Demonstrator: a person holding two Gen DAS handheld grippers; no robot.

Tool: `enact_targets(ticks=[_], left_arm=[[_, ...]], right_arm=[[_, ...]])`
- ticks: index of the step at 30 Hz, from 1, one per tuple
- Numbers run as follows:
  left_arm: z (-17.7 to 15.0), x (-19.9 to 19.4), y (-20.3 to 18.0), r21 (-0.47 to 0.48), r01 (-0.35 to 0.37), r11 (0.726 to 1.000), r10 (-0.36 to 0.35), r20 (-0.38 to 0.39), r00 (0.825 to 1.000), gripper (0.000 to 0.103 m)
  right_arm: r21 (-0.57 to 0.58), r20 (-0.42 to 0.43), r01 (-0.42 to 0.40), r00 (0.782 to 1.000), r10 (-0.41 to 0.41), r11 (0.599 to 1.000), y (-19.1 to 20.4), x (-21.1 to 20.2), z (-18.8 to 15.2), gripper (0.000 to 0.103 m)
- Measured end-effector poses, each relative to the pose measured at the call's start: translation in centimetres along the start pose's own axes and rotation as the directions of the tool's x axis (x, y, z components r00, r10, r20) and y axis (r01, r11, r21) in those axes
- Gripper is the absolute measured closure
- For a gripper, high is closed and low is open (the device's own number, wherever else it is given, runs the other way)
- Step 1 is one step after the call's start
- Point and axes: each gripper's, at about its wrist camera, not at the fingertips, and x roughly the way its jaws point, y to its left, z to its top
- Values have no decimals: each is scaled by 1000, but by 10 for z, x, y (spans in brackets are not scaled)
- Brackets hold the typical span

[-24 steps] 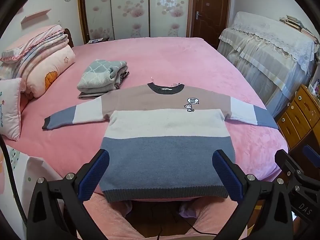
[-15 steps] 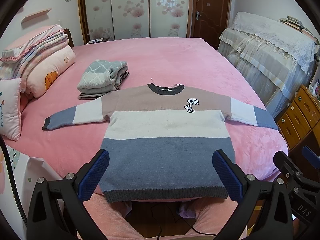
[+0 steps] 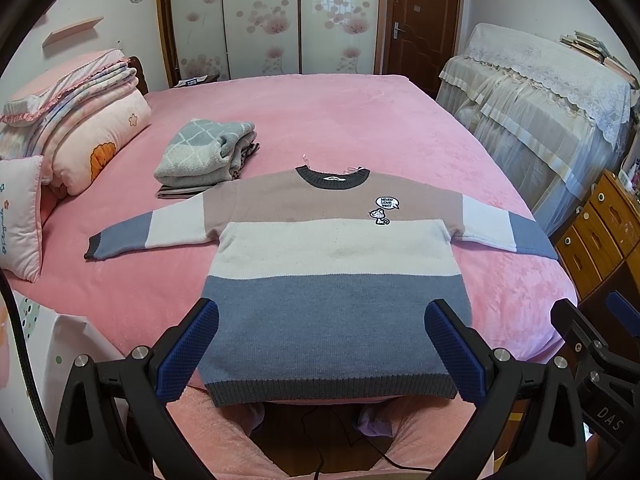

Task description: Fold small clothes

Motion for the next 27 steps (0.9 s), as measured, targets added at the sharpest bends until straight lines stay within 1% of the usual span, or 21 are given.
enact_targets(ticks=[8,9,13,15,19,22,27], left_arm=[[4,-1,-3,2,-1,1000,1,0,1000,1],[3,-1,2,3,0,1000,0,-1,1000,1],[2,0,3,4,0,1000,0,-2,1000,1],[-3,3,-3,11,-6,1000,6,-4,1000,1],[-2,5,-4,13,-4,1000,4,-12,1000,1],[-3,5,-4,10,2,1000,-2,-1,1000,1],[-4,6,-5,11,1,1000,-1,-3,1000,1]], right_arm=[[-4,-2,-3,1000,3,1000,1,3,-1,0],[-3,-4,-2,1000,2,1000,0,3,-2,0],[1,-28,3,1000,-3,1000,-1,7,-3,0],[2,-38,3,999,-3,1000,-2,10,-4,0],[1,-55,-12,998,12,1000,-2,13,-4,0],[-3,-50,-4,999,4,1000,-2,11,-4,0],[7,-50,2,999,-1,1000,-4,11,-3,0]])
